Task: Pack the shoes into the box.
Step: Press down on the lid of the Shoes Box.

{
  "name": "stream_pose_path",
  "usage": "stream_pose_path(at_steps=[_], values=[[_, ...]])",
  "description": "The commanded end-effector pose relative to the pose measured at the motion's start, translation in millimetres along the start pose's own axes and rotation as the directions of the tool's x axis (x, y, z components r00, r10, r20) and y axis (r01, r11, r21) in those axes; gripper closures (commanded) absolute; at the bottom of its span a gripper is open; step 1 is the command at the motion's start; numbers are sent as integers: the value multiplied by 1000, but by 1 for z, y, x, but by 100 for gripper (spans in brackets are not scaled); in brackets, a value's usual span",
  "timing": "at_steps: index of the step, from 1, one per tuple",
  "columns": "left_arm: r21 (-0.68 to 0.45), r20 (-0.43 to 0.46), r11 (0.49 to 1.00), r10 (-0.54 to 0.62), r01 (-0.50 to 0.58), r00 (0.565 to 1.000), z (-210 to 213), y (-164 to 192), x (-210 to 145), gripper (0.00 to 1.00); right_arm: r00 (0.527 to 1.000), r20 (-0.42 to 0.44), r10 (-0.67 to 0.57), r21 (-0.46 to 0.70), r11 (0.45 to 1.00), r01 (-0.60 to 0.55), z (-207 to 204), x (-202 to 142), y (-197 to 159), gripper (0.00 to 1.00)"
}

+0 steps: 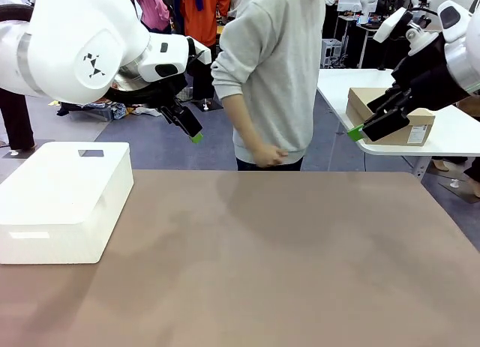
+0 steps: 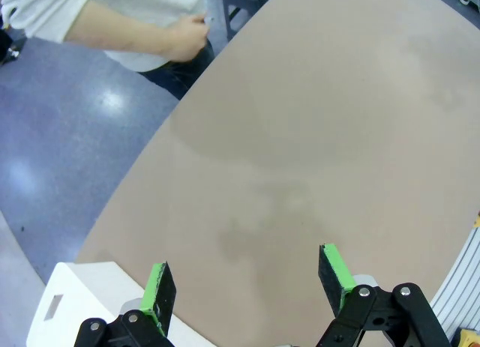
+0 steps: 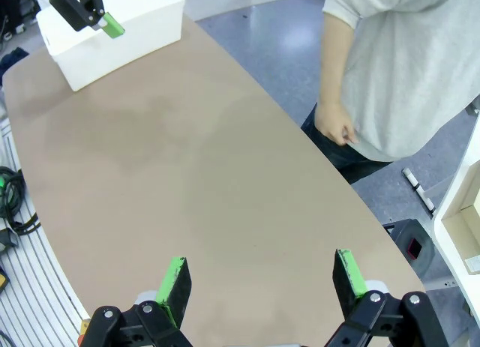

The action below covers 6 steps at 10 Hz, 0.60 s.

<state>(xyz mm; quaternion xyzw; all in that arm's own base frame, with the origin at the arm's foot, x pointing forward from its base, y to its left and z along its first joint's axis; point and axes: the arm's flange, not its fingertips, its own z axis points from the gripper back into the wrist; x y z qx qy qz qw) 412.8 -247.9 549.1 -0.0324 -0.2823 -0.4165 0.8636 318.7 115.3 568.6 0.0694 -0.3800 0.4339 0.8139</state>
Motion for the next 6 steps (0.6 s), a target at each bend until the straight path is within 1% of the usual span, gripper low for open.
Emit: stream_pose_path(at_steps=[1,6], values=[[8,2,1000,11,-11,1000,1,0,0,0,1000,-4,6,-5,1000,-6,1,0,-1,0],[8,2,1000,11,-11,1000,1,0,0,0,1000,-4,6,-5,1000,-6,1,0,-1,0]])
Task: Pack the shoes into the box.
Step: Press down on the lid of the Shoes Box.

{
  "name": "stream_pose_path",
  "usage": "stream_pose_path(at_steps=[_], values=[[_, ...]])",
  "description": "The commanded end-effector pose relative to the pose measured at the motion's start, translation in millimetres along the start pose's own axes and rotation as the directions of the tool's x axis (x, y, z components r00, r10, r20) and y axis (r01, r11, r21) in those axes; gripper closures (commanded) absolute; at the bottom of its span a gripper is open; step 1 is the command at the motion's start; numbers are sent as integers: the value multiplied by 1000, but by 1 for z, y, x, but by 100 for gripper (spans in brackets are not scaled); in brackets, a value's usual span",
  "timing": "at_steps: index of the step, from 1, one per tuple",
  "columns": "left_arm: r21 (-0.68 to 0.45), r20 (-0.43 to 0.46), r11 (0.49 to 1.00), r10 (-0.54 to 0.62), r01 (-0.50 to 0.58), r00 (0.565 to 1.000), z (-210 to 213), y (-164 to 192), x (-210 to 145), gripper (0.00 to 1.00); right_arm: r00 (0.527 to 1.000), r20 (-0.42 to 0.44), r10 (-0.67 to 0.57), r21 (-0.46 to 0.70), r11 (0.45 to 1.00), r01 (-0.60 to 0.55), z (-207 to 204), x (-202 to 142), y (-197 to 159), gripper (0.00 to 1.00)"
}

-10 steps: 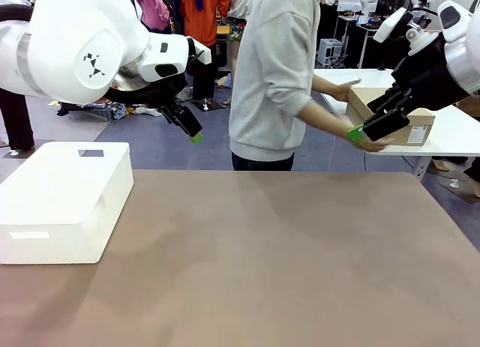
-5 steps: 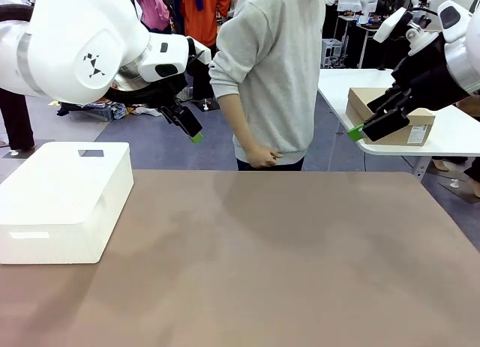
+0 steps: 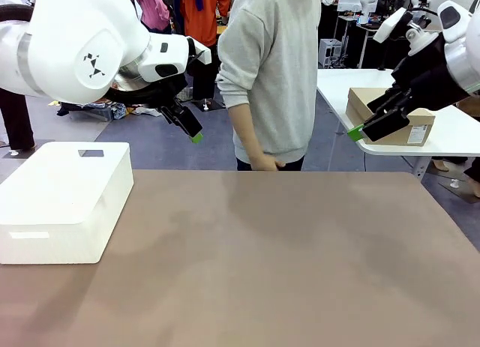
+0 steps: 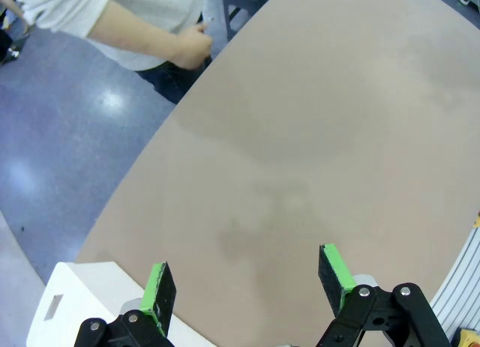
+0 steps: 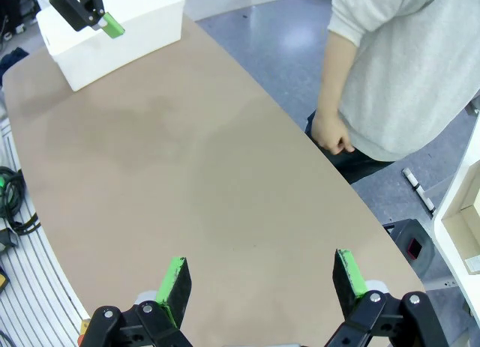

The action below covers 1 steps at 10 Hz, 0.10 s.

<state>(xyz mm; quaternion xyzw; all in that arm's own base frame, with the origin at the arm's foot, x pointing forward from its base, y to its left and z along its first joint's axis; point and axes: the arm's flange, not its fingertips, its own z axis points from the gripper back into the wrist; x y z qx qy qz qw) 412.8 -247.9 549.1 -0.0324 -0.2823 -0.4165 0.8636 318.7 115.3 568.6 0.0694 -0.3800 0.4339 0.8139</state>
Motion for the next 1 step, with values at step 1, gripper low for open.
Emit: stream_pose_path(at_steps=[1], values=[[8,2,1000,11,-11,1000,1,0,0,0,1000,-4,6,-5,1000,-6,1,0,-1,0]])
